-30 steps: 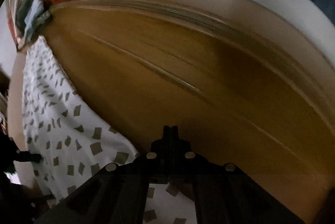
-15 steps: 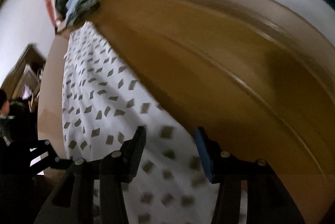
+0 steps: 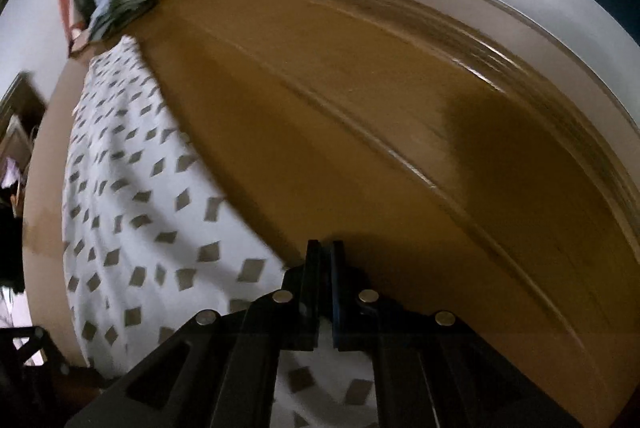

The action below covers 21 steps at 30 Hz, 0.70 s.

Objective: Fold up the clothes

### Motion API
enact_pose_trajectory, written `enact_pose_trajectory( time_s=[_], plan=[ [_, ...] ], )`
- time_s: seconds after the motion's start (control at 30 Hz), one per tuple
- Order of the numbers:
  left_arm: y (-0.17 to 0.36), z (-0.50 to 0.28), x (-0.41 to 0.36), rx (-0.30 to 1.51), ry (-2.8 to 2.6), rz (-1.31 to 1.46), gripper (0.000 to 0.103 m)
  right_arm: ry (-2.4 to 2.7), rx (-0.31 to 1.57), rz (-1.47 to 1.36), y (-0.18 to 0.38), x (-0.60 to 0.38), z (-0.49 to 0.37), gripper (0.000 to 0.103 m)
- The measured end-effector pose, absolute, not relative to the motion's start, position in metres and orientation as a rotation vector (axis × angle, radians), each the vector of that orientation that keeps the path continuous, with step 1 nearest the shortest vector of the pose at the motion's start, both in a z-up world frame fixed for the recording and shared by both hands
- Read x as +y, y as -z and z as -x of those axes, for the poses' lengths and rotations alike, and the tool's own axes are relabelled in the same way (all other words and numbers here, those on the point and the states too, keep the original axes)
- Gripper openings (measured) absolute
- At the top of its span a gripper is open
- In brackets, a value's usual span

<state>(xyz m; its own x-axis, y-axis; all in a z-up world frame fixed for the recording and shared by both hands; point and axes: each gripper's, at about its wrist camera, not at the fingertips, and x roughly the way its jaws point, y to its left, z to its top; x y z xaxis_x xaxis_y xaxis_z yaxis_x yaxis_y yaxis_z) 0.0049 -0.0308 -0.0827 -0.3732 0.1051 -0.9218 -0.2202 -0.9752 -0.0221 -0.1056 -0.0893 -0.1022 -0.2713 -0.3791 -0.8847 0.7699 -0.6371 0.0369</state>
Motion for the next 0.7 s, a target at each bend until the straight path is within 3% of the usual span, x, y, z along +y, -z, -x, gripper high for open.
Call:
enact_pose_trajectory(
  time_s=[0.13,0.2,0.23,0.27,0.3,0.4,0.53,0.63,0.7],
  plan=[
    [0.08,-0.006,-0.05,0.131,-2.455,1.634,0.064,2.047,0.457,-1.165,0.081,-0.069,0.097,0.005],
    [0.078,-0.005,-0.066,0.097,-2.475,1.636,0.064,2.138,0.383,-1.071,0.053,-0.044,0.078,0.011],
    [0.077,-0.005,-0.074,0.08,-2.485,1.638,0.064,2.173,0.342,-1.013,0.038,-0.031,0.063,0.028],
    [0.076,-0.005,-0.082,0.063,-2.495,1.639,0.064,2.205,0.302,-0.958,0.023,-0.018,0.05,0.076],
    [0.075,-0.005,-0.09,0.047,-2.505,1.64,0.064,2.207,0.277,-0.959,0.018,-0.015,0.041,0.101],
    [0.074,-0.004,-0.113,0.016,-2.524,1.646,0.064,2.119,0.218,-1.108,0.021,-0.02,0.029,0.103],
    [0.076,-0.004,-0.134,0.032,-2.542,1.628,0.064,2.164,0.265,-1.16,0.03,-0.038,0.021,0.086],
    [0.075,-0.01,-0.146,0.018,-2.563,1.613,0.064,2.212,0.179,-1.079,0.016,-0.051,0.012,0.087],
    [0.075,-0.014,-0.155,0.009,-2.577,1.604,0.064,2.13,0.028,-1.12,0.014,-0.053,0.016,0.095]
  ],
)
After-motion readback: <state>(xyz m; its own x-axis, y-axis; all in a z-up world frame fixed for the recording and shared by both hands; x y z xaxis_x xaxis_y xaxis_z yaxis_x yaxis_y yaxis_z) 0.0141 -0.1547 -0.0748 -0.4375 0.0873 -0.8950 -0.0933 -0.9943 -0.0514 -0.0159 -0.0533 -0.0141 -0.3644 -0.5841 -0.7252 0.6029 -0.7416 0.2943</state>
